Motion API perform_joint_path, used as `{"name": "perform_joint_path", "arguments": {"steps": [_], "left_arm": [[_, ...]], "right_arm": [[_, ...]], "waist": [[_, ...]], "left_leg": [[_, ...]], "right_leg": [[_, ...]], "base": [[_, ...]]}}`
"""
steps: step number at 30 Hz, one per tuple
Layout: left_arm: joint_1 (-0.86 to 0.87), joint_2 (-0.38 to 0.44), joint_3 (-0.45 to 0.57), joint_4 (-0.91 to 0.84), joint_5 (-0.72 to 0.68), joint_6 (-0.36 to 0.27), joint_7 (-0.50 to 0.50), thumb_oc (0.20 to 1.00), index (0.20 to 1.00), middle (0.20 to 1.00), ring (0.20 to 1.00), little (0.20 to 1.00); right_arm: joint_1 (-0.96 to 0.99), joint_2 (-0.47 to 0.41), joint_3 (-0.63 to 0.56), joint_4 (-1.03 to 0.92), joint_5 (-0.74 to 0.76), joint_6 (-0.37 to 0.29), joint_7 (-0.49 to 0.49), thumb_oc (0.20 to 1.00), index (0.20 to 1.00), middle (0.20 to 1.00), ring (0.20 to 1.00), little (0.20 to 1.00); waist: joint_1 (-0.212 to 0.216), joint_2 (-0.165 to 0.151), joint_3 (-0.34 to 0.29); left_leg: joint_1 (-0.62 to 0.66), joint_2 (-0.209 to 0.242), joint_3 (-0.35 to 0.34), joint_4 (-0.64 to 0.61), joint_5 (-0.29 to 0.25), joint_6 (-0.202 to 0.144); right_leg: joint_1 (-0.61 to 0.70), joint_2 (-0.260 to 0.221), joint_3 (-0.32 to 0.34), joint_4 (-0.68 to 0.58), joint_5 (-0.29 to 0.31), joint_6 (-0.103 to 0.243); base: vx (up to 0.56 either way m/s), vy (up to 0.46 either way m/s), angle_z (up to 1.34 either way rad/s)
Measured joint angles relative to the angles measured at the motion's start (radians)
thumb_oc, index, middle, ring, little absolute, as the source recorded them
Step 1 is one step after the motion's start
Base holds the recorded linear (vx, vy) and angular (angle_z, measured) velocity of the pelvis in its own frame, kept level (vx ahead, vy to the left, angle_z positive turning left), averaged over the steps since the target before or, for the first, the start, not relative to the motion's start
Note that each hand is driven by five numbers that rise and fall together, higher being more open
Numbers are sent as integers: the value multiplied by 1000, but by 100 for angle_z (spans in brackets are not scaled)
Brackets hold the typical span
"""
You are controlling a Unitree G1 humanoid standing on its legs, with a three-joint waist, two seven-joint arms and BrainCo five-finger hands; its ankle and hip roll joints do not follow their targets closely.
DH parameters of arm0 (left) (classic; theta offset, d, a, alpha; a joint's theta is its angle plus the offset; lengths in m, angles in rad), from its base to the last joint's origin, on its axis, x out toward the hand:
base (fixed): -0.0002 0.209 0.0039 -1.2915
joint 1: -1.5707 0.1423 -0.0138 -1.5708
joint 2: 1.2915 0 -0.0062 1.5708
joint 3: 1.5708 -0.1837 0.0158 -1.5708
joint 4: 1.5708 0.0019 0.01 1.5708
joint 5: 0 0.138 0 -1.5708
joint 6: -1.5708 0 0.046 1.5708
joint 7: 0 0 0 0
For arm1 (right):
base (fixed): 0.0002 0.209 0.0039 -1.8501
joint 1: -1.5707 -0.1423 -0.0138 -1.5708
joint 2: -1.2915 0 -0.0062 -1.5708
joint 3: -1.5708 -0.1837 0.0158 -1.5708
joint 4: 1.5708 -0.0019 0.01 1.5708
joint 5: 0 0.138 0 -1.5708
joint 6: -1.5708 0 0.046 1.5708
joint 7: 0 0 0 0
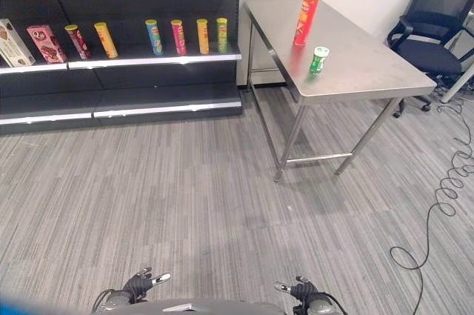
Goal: Put the goods on the table back onto the shelves and tidy them up.
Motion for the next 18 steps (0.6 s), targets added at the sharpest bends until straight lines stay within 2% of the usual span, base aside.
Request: {"name": "perform_joint_path", "arguments": {"steps": [18], "left_arm": [[3, 0, -3, 0, 42, 0, -3, 1000, 1000, 1000, 1000, 1000]], "right_arm": [[-3, -2, 1, -20, 0, 0, 1, 1000, 1000, 1000, 1000, 1000]], "waist": [[-4, 13, 11]], "left_leg": [[8, -1, 14, -11, 1, -2]], "right_leg": [[9, 1, 15, -27, 10, 0]], "base": [[-1, 2, -1]]}}
